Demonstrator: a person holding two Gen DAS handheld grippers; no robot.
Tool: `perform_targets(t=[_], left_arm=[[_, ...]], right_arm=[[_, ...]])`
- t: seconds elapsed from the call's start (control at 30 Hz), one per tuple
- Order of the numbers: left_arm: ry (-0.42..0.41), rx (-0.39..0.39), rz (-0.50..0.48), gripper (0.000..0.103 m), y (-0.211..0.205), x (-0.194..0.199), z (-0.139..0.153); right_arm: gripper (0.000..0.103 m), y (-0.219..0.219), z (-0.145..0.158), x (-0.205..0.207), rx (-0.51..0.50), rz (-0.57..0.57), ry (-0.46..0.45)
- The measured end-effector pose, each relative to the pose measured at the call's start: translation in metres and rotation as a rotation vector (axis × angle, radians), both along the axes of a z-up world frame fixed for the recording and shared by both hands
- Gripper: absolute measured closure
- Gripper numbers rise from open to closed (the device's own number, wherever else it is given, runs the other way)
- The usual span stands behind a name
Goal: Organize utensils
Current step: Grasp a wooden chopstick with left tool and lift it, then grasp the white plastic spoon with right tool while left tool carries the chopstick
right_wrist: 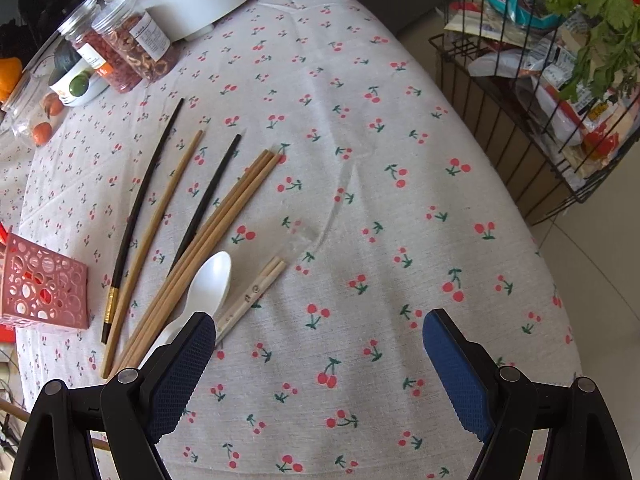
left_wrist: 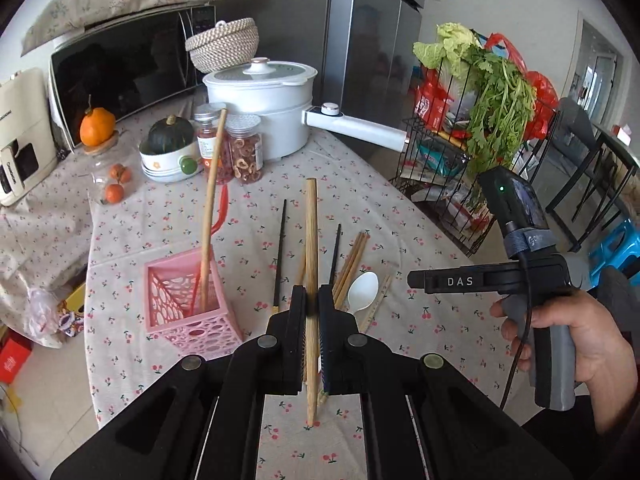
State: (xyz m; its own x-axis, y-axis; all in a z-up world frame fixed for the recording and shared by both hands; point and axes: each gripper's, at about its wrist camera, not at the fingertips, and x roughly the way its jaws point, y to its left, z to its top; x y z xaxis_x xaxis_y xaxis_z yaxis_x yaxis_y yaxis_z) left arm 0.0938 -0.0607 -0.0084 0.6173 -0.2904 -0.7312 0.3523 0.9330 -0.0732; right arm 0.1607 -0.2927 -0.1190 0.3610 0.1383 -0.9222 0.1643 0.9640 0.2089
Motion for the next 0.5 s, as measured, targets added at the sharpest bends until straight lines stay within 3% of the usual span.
perform_targets(t=[0.13,0.2,0.27,0.33,0.5], left_arm=[[-0.046,-0.052,0.039,0.097,0.028,-0.008,-0.001],[-0.031,-0.098,0.076,0.097,0.044,-0.008,-0.006],[-0.021,-0.122,0.090,0.097,0.057,-0.007,-0.006],[-0.017,-0.142,0.104,0.097,0.070,-0.008,-0.005],[-0.011,-0.168,0.119,0.097,0.091,-0.012,-0.004]], right_arm=[[0.015,0.011,-0.004,0.005,0.012,0.031,-0.007],[0.017,0.016,-0.007,0.008,0.036,0.050,-0.016],[0.026,0.022,-0.010,0.012,0.068,0.067,-0.026],[0.041,0.027,-0.013,0.017,0.103,0.083,-0.026],[0.060,0.041,-0.019,0.027,0.119,0.094,-0.025]])
